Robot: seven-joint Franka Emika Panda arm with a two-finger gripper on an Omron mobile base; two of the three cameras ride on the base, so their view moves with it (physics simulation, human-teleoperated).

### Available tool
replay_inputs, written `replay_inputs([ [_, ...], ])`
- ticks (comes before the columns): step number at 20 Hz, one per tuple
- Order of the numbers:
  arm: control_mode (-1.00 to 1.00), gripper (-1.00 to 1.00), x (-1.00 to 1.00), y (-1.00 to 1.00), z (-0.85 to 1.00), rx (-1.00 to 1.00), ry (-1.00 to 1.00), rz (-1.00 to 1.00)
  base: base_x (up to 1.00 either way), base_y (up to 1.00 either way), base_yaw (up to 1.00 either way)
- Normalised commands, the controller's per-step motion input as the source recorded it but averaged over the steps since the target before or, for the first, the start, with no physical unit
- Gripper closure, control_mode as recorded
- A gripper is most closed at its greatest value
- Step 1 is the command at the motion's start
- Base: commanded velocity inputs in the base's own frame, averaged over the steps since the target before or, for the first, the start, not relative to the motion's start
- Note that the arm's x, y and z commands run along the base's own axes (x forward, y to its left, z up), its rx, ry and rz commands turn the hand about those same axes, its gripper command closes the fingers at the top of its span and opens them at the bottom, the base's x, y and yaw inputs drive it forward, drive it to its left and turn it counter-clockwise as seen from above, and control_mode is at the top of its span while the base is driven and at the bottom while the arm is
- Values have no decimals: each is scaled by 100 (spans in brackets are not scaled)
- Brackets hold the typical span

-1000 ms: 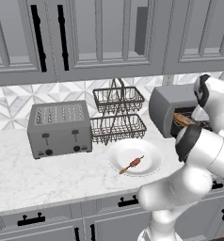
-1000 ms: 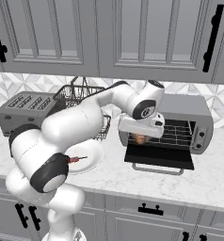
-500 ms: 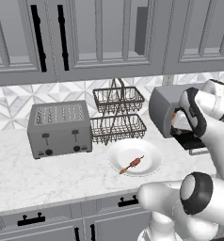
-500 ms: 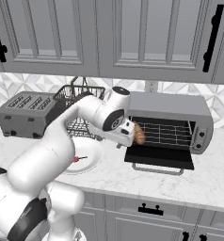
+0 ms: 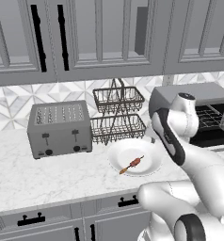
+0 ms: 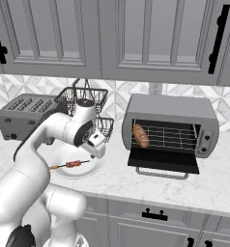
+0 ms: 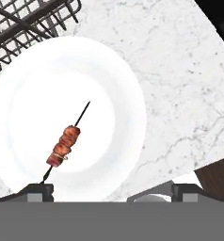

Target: Pick up the kebab skewer and baguette bread, and place them inside the toaster oven. Close the toaster oven door and start by setting the timer.

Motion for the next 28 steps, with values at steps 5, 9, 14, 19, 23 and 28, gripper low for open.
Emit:
replay_inputs([
  [5, -100, -100, 0, 97, -25, 0, 3, -19, 0, 0, 0],
  [9, -100, -100, 2, 69, -24, 1, 12, -18, 0, 0, 0],
  [14, -100, -100, 3, 53, -29, 1, 12, -17, 0, 0, 0],
  [19, -100, -100, 9, 4, -11, 5, 5, -9, 0, 0, 0],
  [23, -100, -100, 1, 17, -29, 5, 6, -6, 0, 0, 0],
  [28, -100, -100, 9, 24, -11, 3, 5, -1, 0, 0, 0],
])
